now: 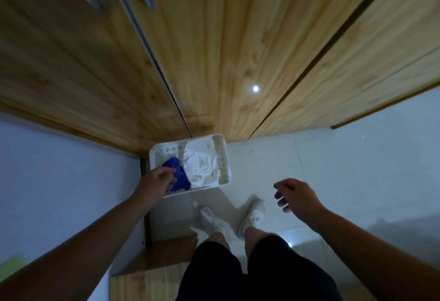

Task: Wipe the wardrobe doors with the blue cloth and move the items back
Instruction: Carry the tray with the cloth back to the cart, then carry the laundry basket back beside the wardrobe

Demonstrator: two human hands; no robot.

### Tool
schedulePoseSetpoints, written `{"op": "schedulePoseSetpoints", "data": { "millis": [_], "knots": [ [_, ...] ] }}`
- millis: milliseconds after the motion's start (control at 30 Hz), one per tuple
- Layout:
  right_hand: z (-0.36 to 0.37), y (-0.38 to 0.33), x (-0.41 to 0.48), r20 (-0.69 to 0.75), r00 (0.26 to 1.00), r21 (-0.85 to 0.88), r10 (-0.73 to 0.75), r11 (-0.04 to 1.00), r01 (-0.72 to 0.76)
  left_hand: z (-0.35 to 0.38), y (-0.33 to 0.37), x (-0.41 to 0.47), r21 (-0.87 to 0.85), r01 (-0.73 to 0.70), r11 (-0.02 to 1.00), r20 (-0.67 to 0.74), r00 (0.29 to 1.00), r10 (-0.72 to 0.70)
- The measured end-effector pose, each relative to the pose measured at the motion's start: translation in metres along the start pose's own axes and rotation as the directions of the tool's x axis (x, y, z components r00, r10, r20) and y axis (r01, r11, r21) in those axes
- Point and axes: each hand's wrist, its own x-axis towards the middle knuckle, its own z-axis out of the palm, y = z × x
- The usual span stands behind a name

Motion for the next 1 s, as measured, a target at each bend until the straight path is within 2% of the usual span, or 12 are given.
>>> {"op": "schedulePoseSetpoints", "data": {
  "millis": [233, 367, 500, 600, 767, 1000],
  "knots": [
    [-0.088, 0.096, -0.047, -0.121, 0.988, 0.131, 0.099, 0.988, -0.083, 0.083, 0.059, -0.049, 0.223, -0.099, 0.970, 0.175, 0.983, 0.060],
    [-0.128, 0.165, -0.057, -0.165, 0.962, 0.288, 0.216, 0.944, -0.163, 0.145, 0.094, -0.068, 0.356, -0.167, 0.919, 0.261, 0.962, 0.074],
    [-0.162, 0.222, -0.072, -0.160, 0.936, 0.423, 0.315, 0.878, -0.223, 0.219, 0.149, -0.090, 0.418, -0.290, 0.861, 0.354, 0.925, 0.139],
    [-0.189, 0.253, -0.088, -0.167, 0.924, 0.488, 0.344, 0.843, -0.225, 0.276, 0.190, -0.104, 0.437, -0.336, 0.834, 0.431, 0.893, 0.133],
    [-0.242, 0.287, -0.104, -0.174, 0.898, 0.603, 0.404, 0.764, -0.228, 0.346, 0.249, -0.108, 0.499, -0.403, 0.767, 0.489, 0.862, 0.134],
    [-0.351, 0.276, -0.074, -0.345, 0.808, 0.708, 0.478, 0.697, -0.111, 0.406, 0.297, -0.064, 0.599, -0.436, 0.671, 0.479, 0.867, 0.136]
  ]
}}
